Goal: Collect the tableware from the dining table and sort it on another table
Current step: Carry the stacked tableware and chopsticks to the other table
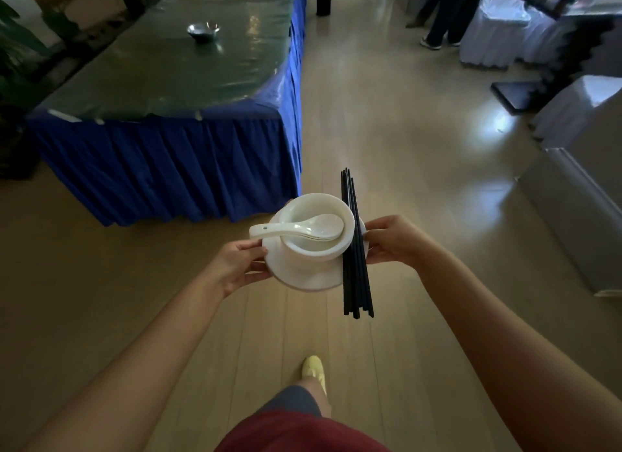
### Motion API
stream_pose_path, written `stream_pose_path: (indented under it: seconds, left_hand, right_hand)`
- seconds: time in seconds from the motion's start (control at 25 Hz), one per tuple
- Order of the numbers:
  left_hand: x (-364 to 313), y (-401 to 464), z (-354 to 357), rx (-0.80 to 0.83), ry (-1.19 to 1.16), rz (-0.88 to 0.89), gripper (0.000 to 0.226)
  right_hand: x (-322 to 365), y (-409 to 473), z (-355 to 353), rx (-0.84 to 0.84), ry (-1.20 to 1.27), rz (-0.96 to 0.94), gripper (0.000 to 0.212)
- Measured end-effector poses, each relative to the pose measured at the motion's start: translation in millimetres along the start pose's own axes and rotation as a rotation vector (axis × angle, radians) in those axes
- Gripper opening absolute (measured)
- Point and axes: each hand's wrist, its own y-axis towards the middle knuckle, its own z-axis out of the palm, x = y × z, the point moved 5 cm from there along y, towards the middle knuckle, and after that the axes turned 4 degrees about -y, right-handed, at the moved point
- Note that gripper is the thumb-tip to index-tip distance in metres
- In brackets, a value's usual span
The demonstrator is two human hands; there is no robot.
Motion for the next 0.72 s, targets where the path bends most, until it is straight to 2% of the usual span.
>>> stream_pose_path:
  seconds: [0.36, 0.72]
  left_hand:
    - [-136.1, 166.4, 86.4, 0.018, 0.015, 0.018, 0.019]
    - [-241.4, 336.0, 200.4, -0.118, -0.174, 0.041, 0.016]
  right_hand:
    - [84.0, 174.6, -124.2, 0.030, 0.037, -0.016, 0.012]
    - [176.6, 379.4, -270.0, 0.135, -0.062, -0.071, 0.015]
